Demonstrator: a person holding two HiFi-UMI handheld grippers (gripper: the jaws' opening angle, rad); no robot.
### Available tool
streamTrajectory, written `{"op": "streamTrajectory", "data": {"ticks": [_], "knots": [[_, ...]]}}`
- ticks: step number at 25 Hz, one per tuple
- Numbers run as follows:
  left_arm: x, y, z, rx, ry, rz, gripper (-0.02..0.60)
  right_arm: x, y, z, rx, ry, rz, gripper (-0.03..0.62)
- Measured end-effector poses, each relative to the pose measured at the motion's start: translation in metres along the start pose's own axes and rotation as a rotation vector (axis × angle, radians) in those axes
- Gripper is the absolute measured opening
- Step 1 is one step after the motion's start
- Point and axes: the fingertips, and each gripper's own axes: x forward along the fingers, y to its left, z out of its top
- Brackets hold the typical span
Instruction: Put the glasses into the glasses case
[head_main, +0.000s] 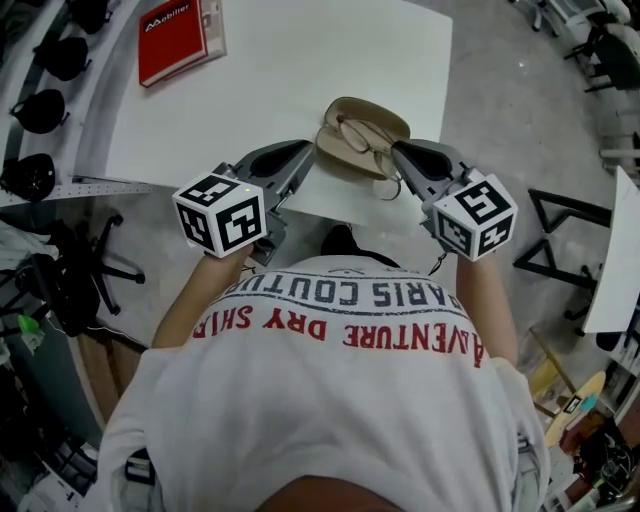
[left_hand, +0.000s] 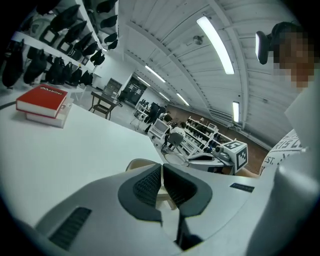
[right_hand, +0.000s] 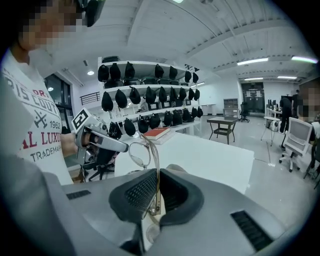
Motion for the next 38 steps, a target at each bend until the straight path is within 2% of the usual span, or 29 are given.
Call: {"op": "streamTrajectory", "data": {"ticks": [8,22,38], "knots": [[-0.001,0.023,0.002,-0.044,-0.015,0.048,0.037,0.035,-0.012,-0.020,-0.019,0.094,0.053,0.034],[0.011,0.050,-0.011,-0.090,0.028,0.065,0.037,0.078,-0.025,-0.076,-0.069,0.275,0.088,0.034],[0.019,0.056,-0.022,-0.113,0.052,0.065,0.037,0.086,-0.026,-0.095,-0.094,0.331,0.089,0.037]]}}
